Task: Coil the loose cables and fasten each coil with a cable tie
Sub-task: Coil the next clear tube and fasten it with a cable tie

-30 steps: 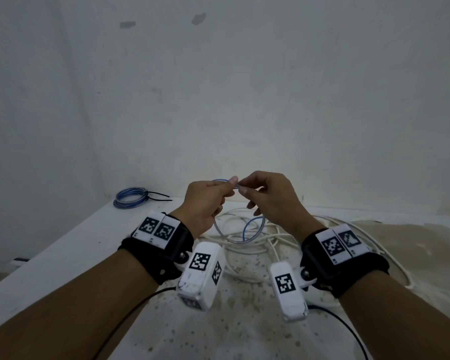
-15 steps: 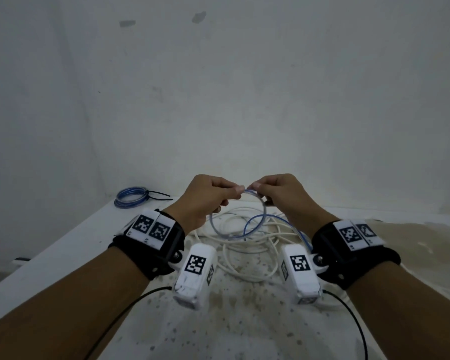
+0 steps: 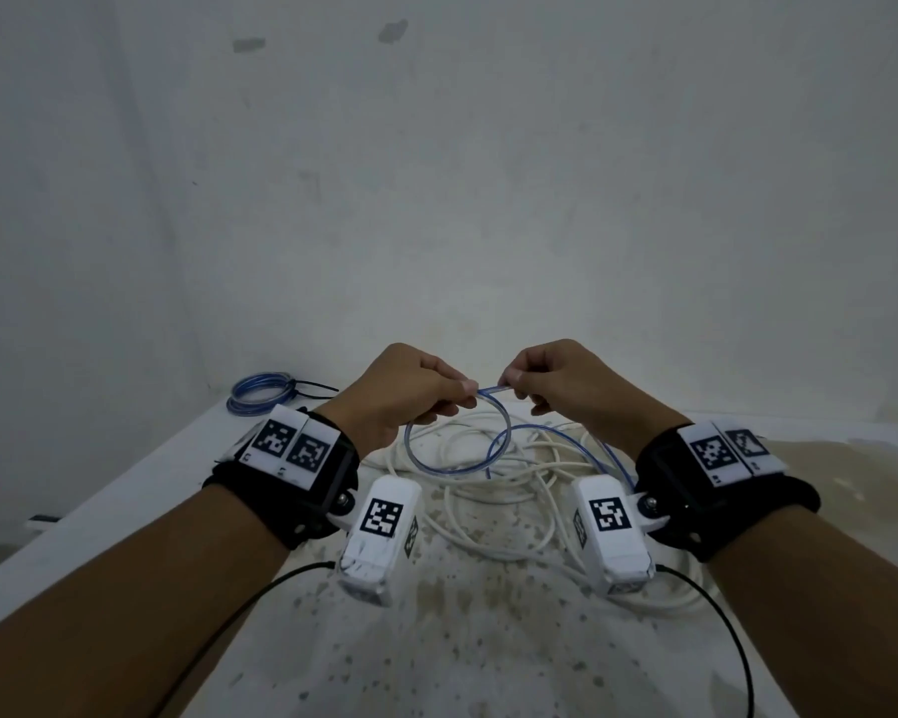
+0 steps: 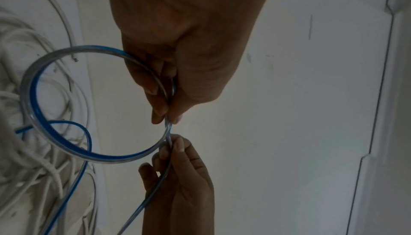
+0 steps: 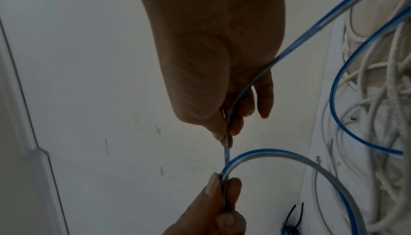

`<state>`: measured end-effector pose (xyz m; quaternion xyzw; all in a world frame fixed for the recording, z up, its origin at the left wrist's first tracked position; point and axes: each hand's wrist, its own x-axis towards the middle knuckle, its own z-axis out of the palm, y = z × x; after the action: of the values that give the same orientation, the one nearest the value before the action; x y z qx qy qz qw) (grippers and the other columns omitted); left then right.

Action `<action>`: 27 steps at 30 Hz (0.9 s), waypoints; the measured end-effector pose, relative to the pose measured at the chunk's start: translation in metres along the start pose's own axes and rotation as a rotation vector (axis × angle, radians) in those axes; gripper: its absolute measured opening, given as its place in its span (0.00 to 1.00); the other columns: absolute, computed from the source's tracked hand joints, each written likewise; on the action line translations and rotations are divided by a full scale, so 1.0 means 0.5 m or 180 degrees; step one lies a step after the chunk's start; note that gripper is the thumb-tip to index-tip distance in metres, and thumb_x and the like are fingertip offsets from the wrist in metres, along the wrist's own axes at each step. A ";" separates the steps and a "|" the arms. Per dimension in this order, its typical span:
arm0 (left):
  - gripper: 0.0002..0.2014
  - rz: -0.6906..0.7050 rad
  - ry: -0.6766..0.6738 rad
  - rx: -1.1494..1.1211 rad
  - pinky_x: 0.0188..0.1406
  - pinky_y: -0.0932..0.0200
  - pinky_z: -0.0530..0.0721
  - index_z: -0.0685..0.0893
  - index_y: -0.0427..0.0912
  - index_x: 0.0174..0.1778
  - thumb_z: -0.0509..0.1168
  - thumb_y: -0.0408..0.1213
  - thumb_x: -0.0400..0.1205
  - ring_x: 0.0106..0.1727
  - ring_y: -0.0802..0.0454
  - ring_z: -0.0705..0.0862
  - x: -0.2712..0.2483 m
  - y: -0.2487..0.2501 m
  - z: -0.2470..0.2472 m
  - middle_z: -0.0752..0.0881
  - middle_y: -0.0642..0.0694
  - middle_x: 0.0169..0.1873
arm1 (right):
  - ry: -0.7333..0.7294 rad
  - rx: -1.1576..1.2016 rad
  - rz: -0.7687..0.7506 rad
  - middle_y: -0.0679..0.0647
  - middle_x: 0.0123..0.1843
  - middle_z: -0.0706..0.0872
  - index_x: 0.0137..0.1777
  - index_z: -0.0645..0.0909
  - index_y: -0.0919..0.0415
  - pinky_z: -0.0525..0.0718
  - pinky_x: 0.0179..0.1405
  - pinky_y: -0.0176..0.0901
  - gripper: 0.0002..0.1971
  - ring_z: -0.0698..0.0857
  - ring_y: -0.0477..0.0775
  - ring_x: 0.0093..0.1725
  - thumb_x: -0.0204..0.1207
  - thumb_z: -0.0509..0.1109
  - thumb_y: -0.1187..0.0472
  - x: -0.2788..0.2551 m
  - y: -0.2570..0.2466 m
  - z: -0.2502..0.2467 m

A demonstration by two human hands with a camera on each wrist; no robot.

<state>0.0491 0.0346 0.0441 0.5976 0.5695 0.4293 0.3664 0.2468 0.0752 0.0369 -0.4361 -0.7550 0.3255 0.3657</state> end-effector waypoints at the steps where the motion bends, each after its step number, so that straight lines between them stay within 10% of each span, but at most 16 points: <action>1: 0.07 -0.0019 -0.0020 0.0009 0.29 0.67 0.78 0.91 0.34 0.46 0.75 0.34 0.78 0.30 0.62 0.84 0.001 0.001 0.001 0.93 0.45 0.38 | -0.0084 0.0025 0.0038 0.52 0.39 0.87 0.43 0.88 0.61 0.82 0.42 0.42 0.10 0.81 0.50 0.41 0.83 0.67 0.60 -0.001 -0.004 0.001; 12: 0.08 -0.0295 -0.0255 -0.0739 0.30 0.69 0.83 0.88 0.36 0.49 0.74 0.37 0.80 0.30 0.59 0.85 -0.008 0.026 0.009 0.91 0.40 0.41 | -0.0937 0.1163 0.0539 0.56 0.29 0.83 0.43 0.83 0.72 0.90 0.51 0.50 0.17 0.82 0.48 0.29 0.74 0.76 0.54 0.006 -0.024 0.001; 16: 0.21 -0.0391 0.0683 -0.1025 0.52 0.49 0.88 0.81 0.36 0.49 0.61 0.54 0.86 0.42 0.44 0.87 0.008 0.014 -0.004 0.85 0.39 0.42 | -0.0668 0.2047 0.0764 0.54 0.27 0.80 0.46 0.81 0.71 0.89 0.53 0.50 0.10 0.80 0.47 0.27 0.81 0.69 0.62 0.008 -0.022 -0.013; 18: 0.20 -0.0562 0.0922 -0.0955 0.44 0.50 0.86 0.80 0.37 0.41 0.58 0.50 0.89 0.36 0.45 0.83 0.000 -0.001 -0.010 0.82 0.41 0.36 | -0.0474 0.2539 0.0812 0.53 0.28 0.79 0.44 0.82 0.67 0.87 0.54 0.50 0.09 0.80 0.47 0.28 0.82 0.67 0.61 0.012 -0.023 -0.033; 22: 0.22 -0.1150 -0.0760 -0.0085 0.30 0.61 0.83 0.85 0.35 0.38 0.57 0.46 0.90 0.26 0.52 0.82 -0.058 -0.030 0.033 0.88 0.37 0.36 | -0.0199 0.3323 0.0691 0.49 0.26 0.80 0.40 0.82 0.61 0.89 0.46 0.45 0.08 0.81 0.46 0.26 0.76 0.70 0.57 0.014 -0.043 -0.066; 27: 0.54 -0.1369 -0.2507 -0.1584 0.53 0.54 0.87 0.80 0.26 0.67 0.39 0.76 0.77 0.57 0.40 0.89 -0.062 -0.010 0.137 0.88 0.32 0.59 | 0.0173 0.3893 0.0122 0.48 0.29 0.82 0.42 0.82 0.58 0.87 0.37 0.42 0.08 0.81 0.45 0.28 0.72 0.72 0.53 0.011 -0.078 -0.065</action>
<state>0.1115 0.0078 0.0118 0.4780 0.3789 0.2090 0.7644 0.2555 0.0697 0.0869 -0.1688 -0.4138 0.6952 0.5630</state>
